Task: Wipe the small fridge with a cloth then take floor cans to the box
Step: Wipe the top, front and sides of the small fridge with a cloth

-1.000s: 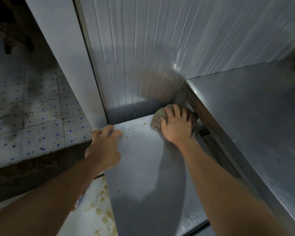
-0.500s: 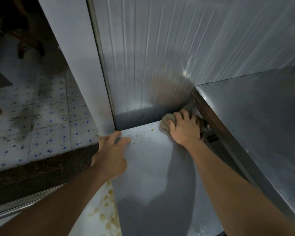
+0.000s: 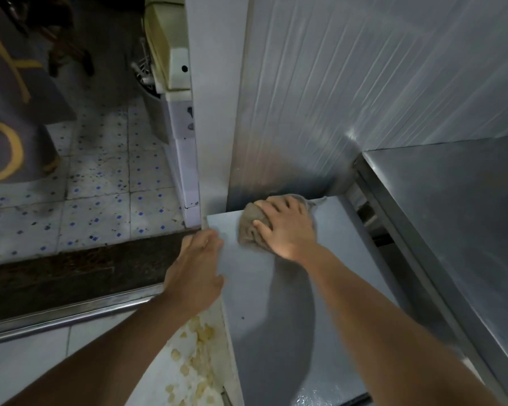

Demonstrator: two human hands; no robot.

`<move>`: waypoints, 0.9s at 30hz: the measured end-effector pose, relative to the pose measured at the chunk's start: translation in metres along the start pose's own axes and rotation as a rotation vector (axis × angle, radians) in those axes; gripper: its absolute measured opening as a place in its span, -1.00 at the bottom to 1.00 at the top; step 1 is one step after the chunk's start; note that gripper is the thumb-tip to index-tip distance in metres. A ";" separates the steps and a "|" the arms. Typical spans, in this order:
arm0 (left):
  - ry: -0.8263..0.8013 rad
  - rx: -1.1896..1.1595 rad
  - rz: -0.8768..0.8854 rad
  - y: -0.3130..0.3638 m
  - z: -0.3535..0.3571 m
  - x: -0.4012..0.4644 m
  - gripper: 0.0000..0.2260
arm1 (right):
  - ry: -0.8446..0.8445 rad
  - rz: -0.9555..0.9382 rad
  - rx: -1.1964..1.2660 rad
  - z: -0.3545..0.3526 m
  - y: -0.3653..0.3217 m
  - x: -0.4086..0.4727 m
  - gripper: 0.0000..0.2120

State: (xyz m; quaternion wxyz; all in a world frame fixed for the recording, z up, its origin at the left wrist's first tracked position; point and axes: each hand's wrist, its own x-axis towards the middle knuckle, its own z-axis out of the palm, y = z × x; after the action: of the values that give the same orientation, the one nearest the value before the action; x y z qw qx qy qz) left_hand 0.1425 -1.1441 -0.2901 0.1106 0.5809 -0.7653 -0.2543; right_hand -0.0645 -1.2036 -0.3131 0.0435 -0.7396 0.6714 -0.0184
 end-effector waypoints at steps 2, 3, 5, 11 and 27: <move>-0.006 -0.028 0.007 0.000 0.001 -0.005 -0.52 | 0.014 0.101 -0.044 -0.003 0.030 0.003 -0.54; -0.008 -0.048 0.006 0.000 0.000 -0.004 -0.53 | 0.032 0.164 -0.058 -0.005 0.041 0.003 -0.55; -0.011 -0.074 0.006 0.000 -0.001 0.000 -0.52 | 0.053 0.217 -0.071 -0.003 0.041 0.003 -0.57; -0.055 -0.161 -0.009 -0.003 -0.012 -0.005 -0.54 | 0.039 0.064 0.023 0.007 -0.058 -0.009 -0.52; -0.119 -0.112 -0.074 -0.032 -0.039 -0.045 -0.48 | -0.032 -0.061 0.010 0.009 -0.125 -0.094 -0.44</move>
State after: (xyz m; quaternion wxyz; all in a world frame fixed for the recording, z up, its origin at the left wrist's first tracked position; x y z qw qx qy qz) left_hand 0.2009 -1.1176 -0.2676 0.0878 0.5854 -0.7331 -0.3349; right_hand 0.0510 -1.0979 -0.3080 0.0571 -0.7597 0.6476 -0.0113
